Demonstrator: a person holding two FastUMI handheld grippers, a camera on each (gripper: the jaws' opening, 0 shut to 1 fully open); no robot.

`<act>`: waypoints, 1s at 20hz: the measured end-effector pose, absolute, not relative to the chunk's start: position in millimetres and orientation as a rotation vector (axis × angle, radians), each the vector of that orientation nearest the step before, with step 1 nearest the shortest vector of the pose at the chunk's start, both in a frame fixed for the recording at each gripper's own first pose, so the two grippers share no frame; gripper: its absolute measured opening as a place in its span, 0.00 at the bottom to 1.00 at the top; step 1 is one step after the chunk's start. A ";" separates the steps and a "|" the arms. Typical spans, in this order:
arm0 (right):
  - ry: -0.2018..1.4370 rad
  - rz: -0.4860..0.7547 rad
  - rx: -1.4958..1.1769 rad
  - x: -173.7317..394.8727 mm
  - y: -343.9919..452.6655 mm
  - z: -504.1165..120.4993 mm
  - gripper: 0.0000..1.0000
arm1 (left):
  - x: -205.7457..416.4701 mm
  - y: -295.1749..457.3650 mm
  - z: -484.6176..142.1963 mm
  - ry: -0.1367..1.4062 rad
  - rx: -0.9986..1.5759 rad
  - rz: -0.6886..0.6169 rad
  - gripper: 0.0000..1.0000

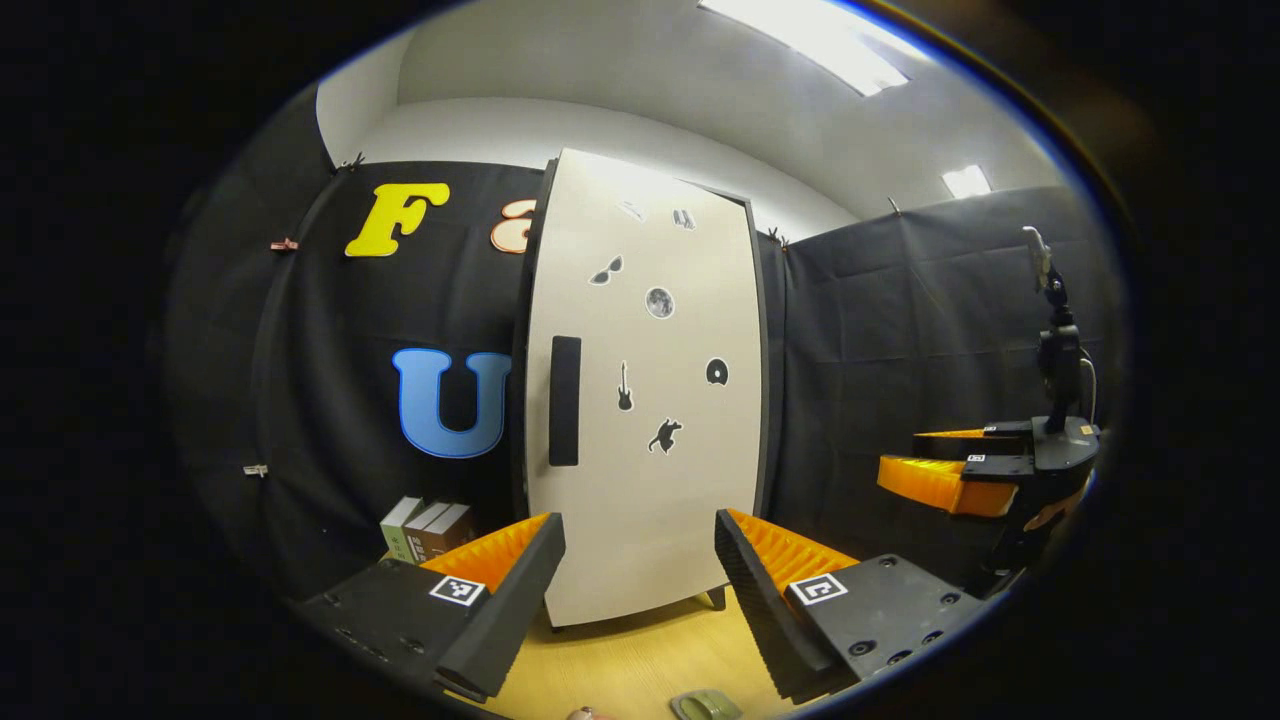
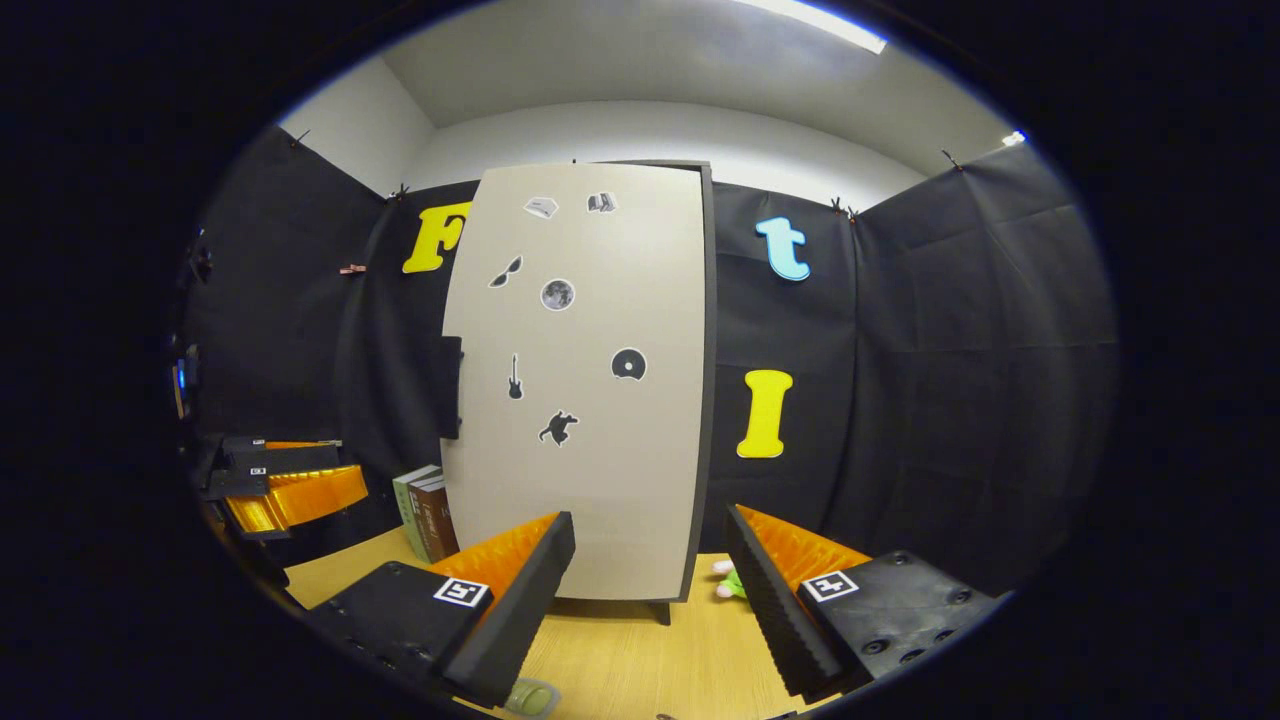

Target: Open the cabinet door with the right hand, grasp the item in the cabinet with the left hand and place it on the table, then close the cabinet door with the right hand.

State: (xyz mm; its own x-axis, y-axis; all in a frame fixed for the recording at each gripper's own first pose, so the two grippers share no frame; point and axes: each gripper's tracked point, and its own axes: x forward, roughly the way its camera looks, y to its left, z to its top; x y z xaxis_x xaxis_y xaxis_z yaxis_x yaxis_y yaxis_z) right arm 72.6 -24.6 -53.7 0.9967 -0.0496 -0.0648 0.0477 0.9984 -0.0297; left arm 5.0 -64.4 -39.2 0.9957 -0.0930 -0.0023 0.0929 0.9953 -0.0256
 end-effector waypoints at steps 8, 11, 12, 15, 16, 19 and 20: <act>0.071 -0.053 -0.025 72.9 -25.4 -56.3 0.97 | 5.7 -60.8 -44.4 0.019 -0.023 -0.085 0.94; 0.079 -0.053 -0.025 74.2 -25.0 -58.7 0.97 | 7.4 -61.4 -44.6 0.019 -0.032 -0.086 0.94; 0.077 -0.053 -0.024 74.3 -25.1 -57.3 0.97 | 7.4 -60.3 -44.1 0.019 -0.027 -0.085 0.94; 0.069 -0.051 -0.020 75.0 -23.6 -53.8 0.97 | 7.3 -57.6 -44.3 0.018 -0.014 -0.079 0.94; 0.070 -0.049 -0.019 75.5 -22.6 -54.6 0.97 | 7.1 -57.4 -43.8 0.017 -0.015 -0.077 0.95; 0.074 -0.038 -0.008 75.5 -19.1 -54.6 0.97 | 5.0 -58.1 -43.1 0.015 -0.010 -0.079 0.94; 0.074 -0.035 -0.006 76.0 -18.1 -54.5 0.97 | 4.5 -57.2 -42.8 0.015 0.000 -0.080 0.94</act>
State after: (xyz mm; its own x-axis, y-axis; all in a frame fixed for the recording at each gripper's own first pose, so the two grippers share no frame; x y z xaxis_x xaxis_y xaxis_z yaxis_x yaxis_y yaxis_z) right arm 76.0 -18.1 -54.5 0.9966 -0.0353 -0.0738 0.0348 0.9994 -0.0074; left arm 4.5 -57.2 -42.8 0.9967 -0.0802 -0.0149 0.0801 0.9968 -0.0007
